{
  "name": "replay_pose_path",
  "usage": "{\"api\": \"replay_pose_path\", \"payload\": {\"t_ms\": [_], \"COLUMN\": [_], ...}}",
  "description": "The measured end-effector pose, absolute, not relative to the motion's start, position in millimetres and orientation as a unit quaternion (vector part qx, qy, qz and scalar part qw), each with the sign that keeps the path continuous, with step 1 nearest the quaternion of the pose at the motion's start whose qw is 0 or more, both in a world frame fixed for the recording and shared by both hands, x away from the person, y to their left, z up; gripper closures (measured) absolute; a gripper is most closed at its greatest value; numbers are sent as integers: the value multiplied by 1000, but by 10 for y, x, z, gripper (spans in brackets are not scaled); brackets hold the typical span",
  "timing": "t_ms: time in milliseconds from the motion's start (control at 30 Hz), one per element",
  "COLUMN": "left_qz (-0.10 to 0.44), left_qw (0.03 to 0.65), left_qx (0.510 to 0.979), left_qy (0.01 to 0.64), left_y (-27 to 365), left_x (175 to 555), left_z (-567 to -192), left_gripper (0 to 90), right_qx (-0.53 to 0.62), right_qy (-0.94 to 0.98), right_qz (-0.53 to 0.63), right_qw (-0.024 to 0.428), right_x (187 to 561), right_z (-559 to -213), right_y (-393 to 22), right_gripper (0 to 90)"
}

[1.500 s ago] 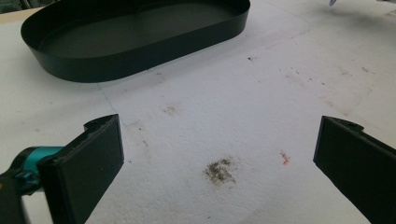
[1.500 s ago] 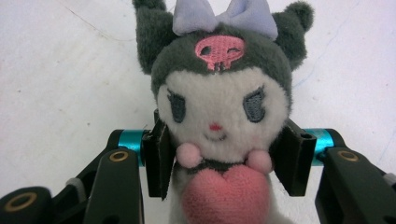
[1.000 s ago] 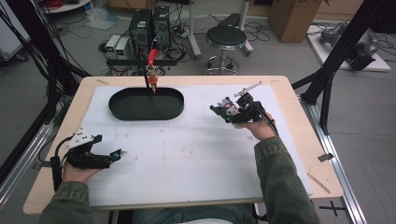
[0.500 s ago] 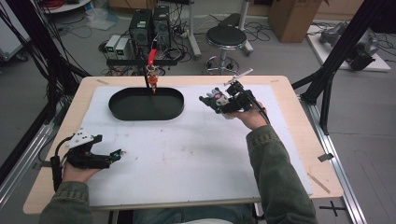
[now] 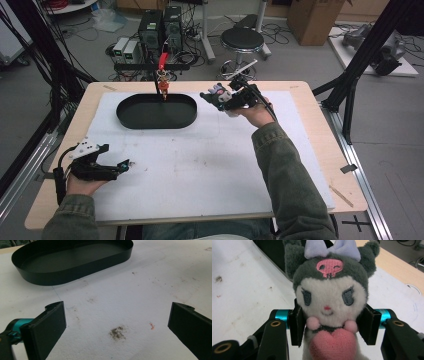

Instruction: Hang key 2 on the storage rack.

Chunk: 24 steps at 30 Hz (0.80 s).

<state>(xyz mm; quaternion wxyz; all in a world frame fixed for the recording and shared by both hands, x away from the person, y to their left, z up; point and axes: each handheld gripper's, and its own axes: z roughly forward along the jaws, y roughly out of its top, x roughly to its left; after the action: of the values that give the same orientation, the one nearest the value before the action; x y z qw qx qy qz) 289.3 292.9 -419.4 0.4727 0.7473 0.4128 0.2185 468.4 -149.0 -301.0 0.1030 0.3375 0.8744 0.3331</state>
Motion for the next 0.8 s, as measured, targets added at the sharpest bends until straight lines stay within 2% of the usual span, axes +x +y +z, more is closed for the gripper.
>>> {"api": "replay_pose_path", "payload": {"t_ms": [800], "left_qz": [219], "left_qw": [475], "left_qx": [745], "left_qy": [414], "left_y": [2935], "left_x": [2895], "left_z": [-4191], "left_gripper": [20], "right_qx": [311], "right_qy": [881], "right_qz": [350], "right_qw": [72], "right_x": [4894], "right_z": [-2702], "right_y": [-1144], "right_gripper": [469]}}
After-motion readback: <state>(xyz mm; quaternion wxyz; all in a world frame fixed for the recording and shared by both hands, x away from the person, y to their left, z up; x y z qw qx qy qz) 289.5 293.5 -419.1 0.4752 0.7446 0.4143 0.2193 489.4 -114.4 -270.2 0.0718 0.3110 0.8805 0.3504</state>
